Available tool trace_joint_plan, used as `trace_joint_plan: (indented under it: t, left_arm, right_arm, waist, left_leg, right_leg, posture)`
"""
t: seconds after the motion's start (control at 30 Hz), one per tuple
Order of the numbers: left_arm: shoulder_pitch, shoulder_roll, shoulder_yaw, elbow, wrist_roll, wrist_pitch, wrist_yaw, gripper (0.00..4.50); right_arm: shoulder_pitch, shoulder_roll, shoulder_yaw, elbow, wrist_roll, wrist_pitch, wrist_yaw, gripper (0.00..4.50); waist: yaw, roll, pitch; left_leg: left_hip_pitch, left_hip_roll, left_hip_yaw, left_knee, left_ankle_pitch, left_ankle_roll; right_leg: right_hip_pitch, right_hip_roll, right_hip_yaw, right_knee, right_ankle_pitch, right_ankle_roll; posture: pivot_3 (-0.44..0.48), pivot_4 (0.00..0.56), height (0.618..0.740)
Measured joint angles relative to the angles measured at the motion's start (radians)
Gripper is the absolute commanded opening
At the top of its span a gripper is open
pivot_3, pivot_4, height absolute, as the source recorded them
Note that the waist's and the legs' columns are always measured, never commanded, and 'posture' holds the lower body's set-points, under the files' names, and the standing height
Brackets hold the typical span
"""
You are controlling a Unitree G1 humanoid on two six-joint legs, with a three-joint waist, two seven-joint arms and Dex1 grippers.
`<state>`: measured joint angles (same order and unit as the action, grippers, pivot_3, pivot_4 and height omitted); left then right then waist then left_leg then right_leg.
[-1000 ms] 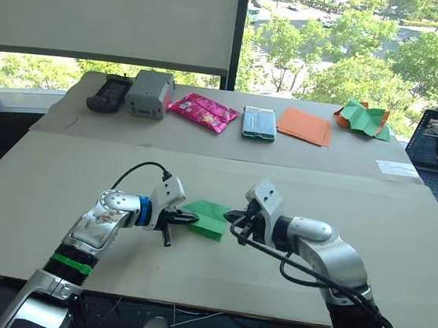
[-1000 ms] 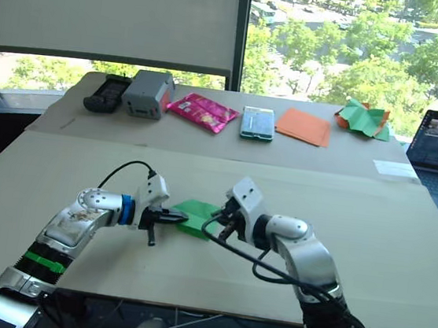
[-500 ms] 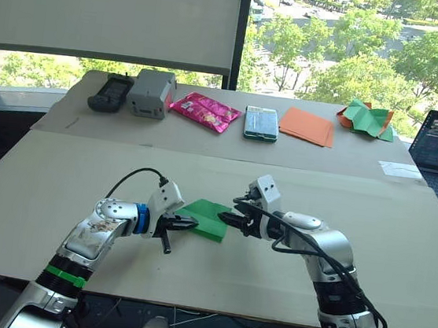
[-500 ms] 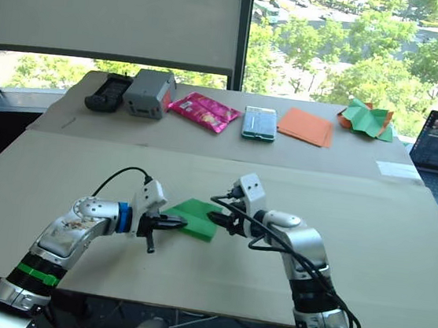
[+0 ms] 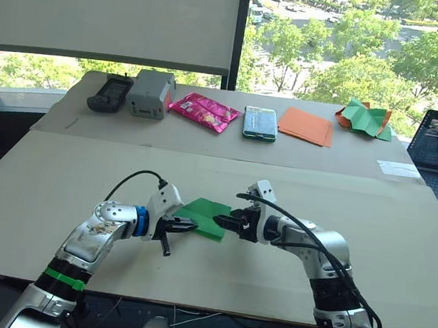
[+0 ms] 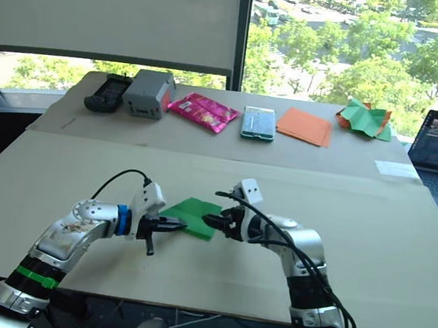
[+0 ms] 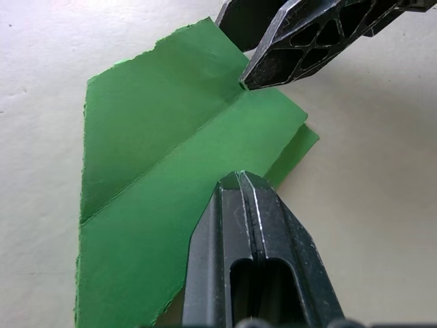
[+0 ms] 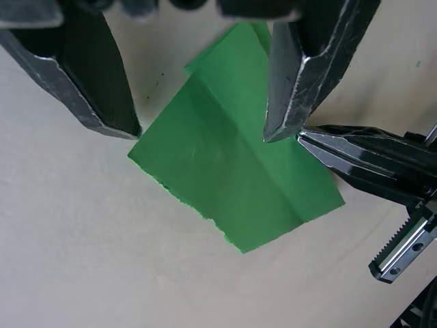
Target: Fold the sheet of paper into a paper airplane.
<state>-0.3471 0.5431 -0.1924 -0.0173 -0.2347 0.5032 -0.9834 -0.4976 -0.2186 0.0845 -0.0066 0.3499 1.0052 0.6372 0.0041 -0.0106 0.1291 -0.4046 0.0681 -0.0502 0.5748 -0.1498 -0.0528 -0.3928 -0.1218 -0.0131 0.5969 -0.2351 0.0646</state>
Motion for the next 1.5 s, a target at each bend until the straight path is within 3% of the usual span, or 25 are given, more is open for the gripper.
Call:
trace_joint_plan:
  t: [0.17, 0.23, 0.37, 0.63, 1.0, 1.5]
  left_arm:
    - [0.006, 0.002, 0.0, -0.006, 0.0, 0.0, 0.0, 0.0]
    - [0.007, 0.004, 0.0, -0.006, 0.0, 0.001, 0.0, 0.0]
    - [0.007, 0.007, 0.0, -0.006, -0.001, 0.003, 0.0, 0.0]
    - [0.015, 0.023, 0.038, -0.009, -0.049, 0.054, -0.002, 0.0]
    - [0.067, 0.087, 0.283, -0.084, -0.253, 0.239, 0.027, 0.0]
    - [0.065, 0.108, 0.255, -0.05, -0.259, 0.231, 0.026, 0.0]
  right_arm:
    - [0.0, 0.005, 0.009, 0.0, 0.01, -0.013, 0.0, 0.44]
    - [0.001, 0.008, 0.015, 0.0, 0.01, -0.034, 0.0, 0.04]
    - [0.011, 0.001, 0.047, -0.004, 0.006, -0.101, 0.016, 0.04]
    - [0.11, -0.12, 0.27, -0.037, -0.225, -0.548, 0.061, 0.04]
    - [0.144, -0.162, 0.377, -0.018, -0.426, -0.987, 0.077, 0.04]
    - [0.11, -0.224, 0.476, 0.08, -0.769, -1.301, 0.0, 0.04]
  waist:
    - [-0.002, 0.0, 0.0]
    - [-0.004, 0.0, 0.0]
    - [-0.005, 0.0, 0.0]
    - [-0.01, 0.0, 0.0]
    - [-0.019, -0.001, 0.001]
    - [-0.016, -0.003, 0.002]
  left_leg:
    - [0.0, 0.0, 0.0, 0.0, 0.0, 0.0]
    - [0.0, 0.0, 0.0, 0.0, 0.0, 0.0]
    - [0.0, 0.0, 0.0, 0.0, 0.0, 0.0]
    - [0.0, 0.0, 0.0, 0.0, -0.001, -0.001]
    - [0.002, 0.0, 0.0, 0.0, -0.001, -0.002]
    - [0.004, 0.0, 0.0, 0.0, -0.004, -0.007]
  right_leg:
    - [0.0, 0.0, 0.0, 0.0, 0.0, 0.0]
    - [0.0, 0.0, 0.0, 0.0, 0.0, 0.0]
    - [0.0, 0.0, 0.0, 0.0, 0.0, 0.0]
    - [0.0, 0.0, 0.0, -0.001, 0.0, 0.0]
    - [0.001, 0.0, 0.0, -0.001, 0.0, 0.0]
    - [0.003, 0.0, 0.0, -0.001, 0.0, 0.0]
  posture:
    - [0.0, 0.15, 0.706]
    - [0.0, 0.15, 0.706]
    - [0.0, 0.15, 0.706]
    - [0.0, 0.15, 0.706]
    - [0.0, 0.15, 0.706]
    - [0.0, 0.15, 0.706]
